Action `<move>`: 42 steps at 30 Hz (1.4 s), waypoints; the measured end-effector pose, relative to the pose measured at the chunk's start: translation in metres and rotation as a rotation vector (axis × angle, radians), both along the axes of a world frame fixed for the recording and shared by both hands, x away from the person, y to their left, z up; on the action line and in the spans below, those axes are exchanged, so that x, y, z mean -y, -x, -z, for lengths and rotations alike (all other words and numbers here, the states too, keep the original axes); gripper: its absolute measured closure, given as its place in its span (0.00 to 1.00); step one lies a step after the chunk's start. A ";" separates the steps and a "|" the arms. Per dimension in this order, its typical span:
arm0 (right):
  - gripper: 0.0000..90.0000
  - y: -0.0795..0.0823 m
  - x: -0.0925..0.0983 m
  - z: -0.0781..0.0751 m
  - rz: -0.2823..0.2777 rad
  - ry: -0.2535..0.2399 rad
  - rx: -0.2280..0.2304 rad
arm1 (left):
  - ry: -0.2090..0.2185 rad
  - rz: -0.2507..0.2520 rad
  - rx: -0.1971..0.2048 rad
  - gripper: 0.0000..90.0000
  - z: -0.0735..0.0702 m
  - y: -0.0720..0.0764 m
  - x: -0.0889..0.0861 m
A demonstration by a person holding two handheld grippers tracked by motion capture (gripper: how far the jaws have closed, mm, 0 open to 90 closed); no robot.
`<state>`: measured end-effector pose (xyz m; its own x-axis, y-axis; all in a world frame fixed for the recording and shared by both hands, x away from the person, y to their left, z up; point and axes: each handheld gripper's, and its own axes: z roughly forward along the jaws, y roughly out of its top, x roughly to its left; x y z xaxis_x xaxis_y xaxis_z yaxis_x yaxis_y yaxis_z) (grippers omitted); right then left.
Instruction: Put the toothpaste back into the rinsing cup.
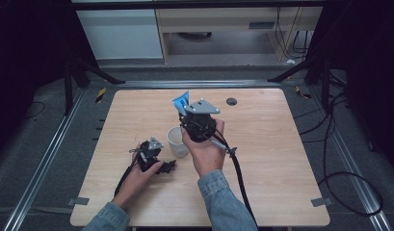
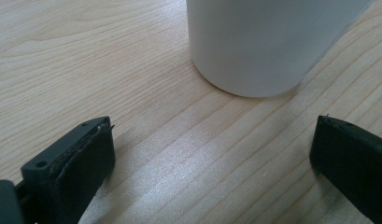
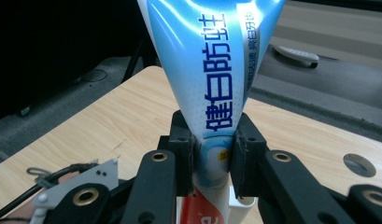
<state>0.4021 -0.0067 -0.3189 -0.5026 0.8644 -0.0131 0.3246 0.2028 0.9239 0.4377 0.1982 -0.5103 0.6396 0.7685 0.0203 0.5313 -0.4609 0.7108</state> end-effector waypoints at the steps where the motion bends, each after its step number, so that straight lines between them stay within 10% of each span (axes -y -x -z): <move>1: 0.81 -0.001 -0.001 0.000 0.002 -0.001 0.003 | -0.004 0.003 -0.001 0.00 0.000 0.000 0.000; 42: 0.81 -0.028 -0.031 0.032 -0.002 -0.094 0.072 | -0.005 0.004 0.002 0.00 0.000 0.000 0.000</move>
<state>0.4301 0.0246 -0.3514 -0.5049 0.8626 0.0318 0.2567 0.1148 0.9596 0.4381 0.1985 -0.5101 0.6427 0.7657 0.0253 0.5282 -0.4668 0.7093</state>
